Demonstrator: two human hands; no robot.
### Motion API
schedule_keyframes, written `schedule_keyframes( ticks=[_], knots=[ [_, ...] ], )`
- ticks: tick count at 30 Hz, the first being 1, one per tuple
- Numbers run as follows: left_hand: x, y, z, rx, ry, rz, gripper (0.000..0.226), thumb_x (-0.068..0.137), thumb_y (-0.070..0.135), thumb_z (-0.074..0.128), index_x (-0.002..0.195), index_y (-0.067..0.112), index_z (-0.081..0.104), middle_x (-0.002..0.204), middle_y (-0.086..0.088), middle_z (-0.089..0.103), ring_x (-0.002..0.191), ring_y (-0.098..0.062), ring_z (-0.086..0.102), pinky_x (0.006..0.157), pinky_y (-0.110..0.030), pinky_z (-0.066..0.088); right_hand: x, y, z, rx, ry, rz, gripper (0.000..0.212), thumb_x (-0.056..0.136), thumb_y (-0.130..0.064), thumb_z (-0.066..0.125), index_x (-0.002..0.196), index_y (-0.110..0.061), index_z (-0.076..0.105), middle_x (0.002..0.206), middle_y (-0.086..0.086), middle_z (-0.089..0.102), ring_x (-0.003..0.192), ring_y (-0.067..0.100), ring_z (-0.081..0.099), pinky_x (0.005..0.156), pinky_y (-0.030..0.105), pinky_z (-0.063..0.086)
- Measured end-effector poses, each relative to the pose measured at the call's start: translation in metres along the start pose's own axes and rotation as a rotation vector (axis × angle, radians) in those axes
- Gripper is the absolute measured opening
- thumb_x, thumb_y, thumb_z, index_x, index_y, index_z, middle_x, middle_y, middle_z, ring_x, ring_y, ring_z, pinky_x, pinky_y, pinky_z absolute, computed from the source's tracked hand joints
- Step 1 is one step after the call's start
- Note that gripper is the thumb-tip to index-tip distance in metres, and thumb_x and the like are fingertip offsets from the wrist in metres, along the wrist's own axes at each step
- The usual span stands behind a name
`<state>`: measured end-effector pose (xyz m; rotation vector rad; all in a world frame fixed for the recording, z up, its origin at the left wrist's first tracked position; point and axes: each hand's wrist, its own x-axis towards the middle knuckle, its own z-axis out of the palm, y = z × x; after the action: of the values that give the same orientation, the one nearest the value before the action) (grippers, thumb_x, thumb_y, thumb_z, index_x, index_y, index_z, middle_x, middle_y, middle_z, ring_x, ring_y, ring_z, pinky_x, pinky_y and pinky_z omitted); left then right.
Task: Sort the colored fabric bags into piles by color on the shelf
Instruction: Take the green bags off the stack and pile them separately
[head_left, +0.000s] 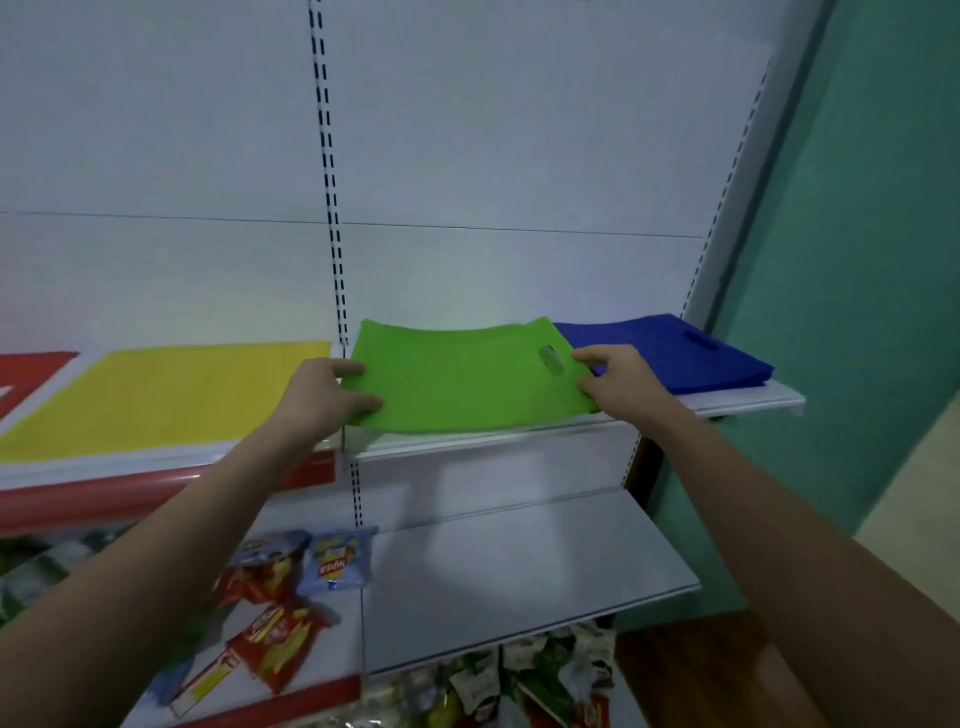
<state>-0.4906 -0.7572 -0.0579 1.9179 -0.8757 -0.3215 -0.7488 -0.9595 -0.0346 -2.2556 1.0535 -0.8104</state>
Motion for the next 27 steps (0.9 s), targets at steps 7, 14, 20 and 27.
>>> schedule_keyframes(
  ticks=[7, 14, 20, 27],
  knots=[
    [0.052, -0.007, 0.017, 0.276, 0.022, -0.024, 0.071, 0.073, 0.024, 0.086, 0.135, 0.005, 0.057, 0.136, -0.017, 0.056, 0.12, -0.031, 0.055, 0.102, -0.037, 0.044, 0.073, 0.017, 0.021, -0.147, -0.084, -0.017, 0.038, 0.088, -0.001, 0.062, 0.127, -0.002, 0.062, 0.125, 0.011, 0.063, 0.115, 0.023, 0.058, 0.091, 0.025, 0.043],
    [0.075, -0.018, 0.027, 0.525, -0.031, -0.079, 0.072, 0.076, 0.05, 0.078, 0.136, 0.015, 0.057, 0.14, -0.014, 0.053, 0.131, -0.034, 0.043, 0.107, -0.038, 0.039, 0.108, 0.033, 0.041, -0.314, -0.14, 0.022, 0.031, 0.087, -0.006, 0.064, 0.115, 0.007, 0.064, 0.115, 0.022, 0.066, 0.1, 0.032, 0.063, 0.087, 0.039, 0.053],
    [0.063, -0.015, 0.027, 0.58, 0.081, -0.039, 0.058, 0.089, 0.049, 0.064, 0.139, 0.022, 0.052, 0.143, -0.015, 0.043, 0.134, -0.037, 0.031, 0.108, -0.047, 0.034, 0.113, 0.027, 0.044, -0.451, -0.156, -0.128, 0.032, 0.091, -0.021, 0.058, 0.115, -0.001, 0.064, 0.119, 0.018, 0.06, 0.106, 0.035, 0.058, 0.084, 0.037, 0.048],
    [0.02, 0.002, 0.017, 0.77, 0.191, -0.039, 0.039, 0.092, 0.051, 0.055, 0.119, 0.024, 0.062, 0.121, -0.005, 0.061, 0.118, -0.03, 0.049, 0.094, -0.043, 0.044, 0.097, -0.025, 0.047, -0.206, -0.331, -0.255, 0.023, 0.092, -0.033, 0.058, 0.086, -0.013, 0.066, 0.088, 0.012, 0.072, 0.079, 0.029, 0.066, 0.078, 0.037, 0.054]
  ],
)
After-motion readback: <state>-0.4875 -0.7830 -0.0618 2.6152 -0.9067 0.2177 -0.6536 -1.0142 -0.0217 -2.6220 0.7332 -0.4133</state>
